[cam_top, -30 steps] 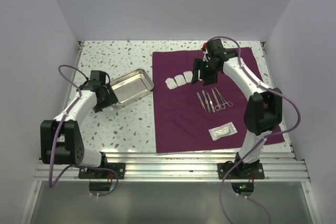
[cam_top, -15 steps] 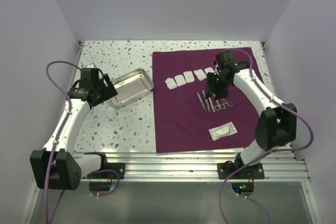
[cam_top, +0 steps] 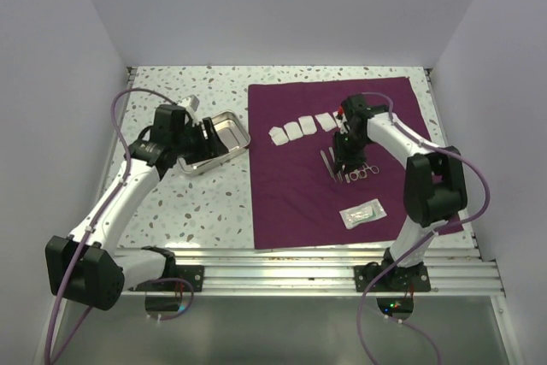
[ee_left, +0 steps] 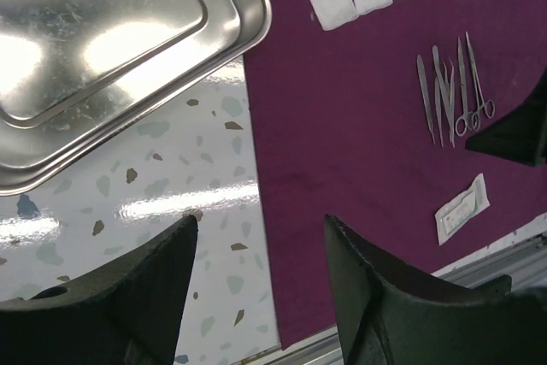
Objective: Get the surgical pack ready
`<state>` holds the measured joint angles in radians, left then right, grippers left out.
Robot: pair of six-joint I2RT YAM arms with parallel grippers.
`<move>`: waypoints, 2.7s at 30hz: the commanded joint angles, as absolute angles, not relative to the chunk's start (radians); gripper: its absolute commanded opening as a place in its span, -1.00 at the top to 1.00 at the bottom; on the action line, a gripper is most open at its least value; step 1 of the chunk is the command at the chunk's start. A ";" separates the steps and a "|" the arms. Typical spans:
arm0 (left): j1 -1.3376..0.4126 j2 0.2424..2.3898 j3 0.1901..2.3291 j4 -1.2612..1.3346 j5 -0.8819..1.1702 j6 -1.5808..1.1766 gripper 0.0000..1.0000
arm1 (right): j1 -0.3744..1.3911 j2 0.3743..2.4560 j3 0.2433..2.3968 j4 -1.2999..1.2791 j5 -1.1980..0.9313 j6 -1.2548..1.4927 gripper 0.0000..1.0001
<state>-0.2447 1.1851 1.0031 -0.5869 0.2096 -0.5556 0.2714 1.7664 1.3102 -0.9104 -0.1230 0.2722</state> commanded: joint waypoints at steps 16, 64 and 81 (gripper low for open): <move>-0.281 1.236 1.045 -0.538 0.337 -0.540 -0.33 | 0.284 1.878 1.282 -0.827 -0.066 0.232 0.33; -0.551 1.560 1.109 -0.029 0.483 -0.946 -0.21 | 0.629 1.442 1.276 -0.677 -0.428 0.456 1.00; -0.309 1.586 1.290 -0.626 0.220 -0.540 1.00 | 0.612 1.561 1.422 -0.985 -0.072 0.361 -0.29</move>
